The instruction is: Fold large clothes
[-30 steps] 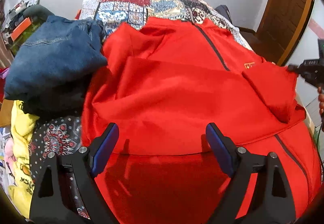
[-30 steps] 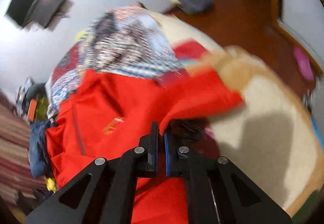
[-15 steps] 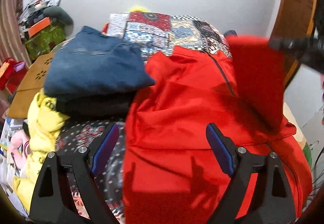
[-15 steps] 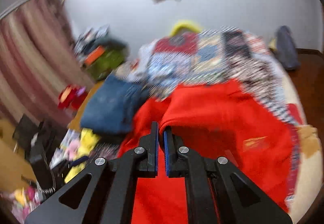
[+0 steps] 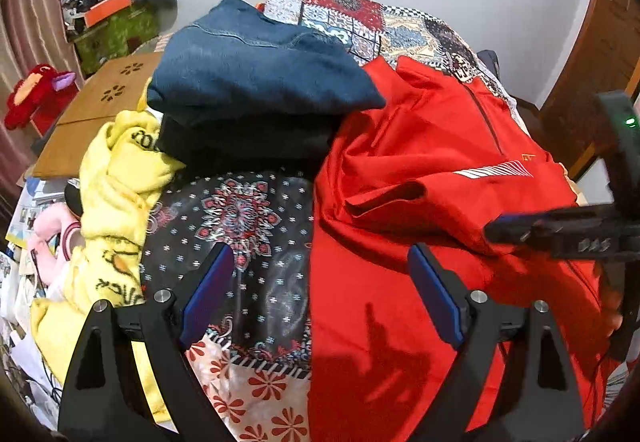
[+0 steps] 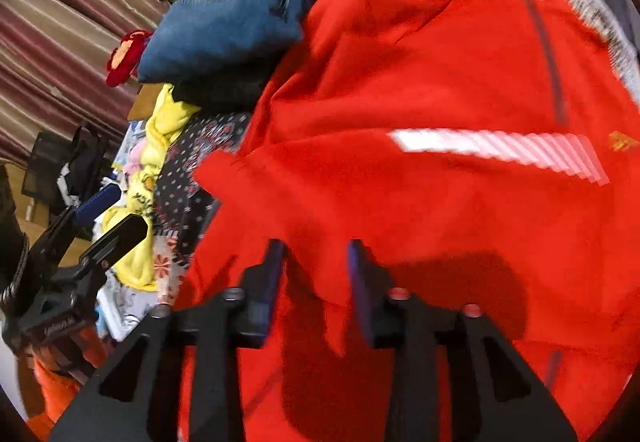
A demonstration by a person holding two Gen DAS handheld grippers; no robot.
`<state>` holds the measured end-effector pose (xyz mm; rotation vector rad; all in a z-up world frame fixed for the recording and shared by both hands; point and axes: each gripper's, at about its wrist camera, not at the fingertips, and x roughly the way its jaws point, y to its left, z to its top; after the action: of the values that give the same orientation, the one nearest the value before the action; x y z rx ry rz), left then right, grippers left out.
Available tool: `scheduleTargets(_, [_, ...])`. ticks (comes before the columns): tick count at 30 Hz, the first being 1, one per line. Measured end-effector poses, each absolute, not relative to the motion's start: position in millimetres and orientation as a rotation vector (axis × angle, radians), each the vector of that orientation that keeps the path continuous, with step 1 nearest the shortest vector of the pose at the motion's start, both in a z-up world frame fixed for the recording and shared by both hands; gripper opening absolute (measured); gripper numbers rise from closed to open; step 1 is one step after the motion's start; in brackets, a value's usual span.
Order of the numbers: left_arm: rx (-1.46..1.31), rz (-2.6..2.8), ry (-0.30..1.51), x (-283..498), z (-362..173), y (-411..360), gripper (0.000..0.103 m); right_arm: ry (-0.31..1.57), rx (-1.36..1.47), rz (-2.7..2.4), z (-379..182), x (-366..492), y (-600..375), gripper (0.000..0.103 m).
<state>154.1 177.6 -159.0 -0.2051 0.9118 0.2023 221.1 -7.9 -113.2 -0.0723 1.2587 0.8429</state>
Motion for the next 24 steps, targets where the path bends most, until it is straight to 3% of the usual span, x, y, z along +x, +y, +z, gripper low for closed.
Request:
scheduleTargets(7, [-0.347, 0.068, 0.945, 182, -171, 159, 0.088, 1.091, 0.003, 0.633, -67, 248, -105, 0.047])
scheduleTargets(16, [-0.563, 0.035, 1.078, 208, -223, 159, 0.088, 0.974, -0.114, 0.350, -41, 270, -210, 0.050])
scheduleTargets(19, [-0.670, -0.001, 1.082, 206, -235, 165, 0.072, 0.980, -0.146, 0.295, -50, 268, -235, 0.069])
scheduleTargets(24, [-0.644, 0.037, 1.044, 203, -226, 163, 0.028, 1.076, -0.104, 0.278, -91, 264, -260, 0.070])
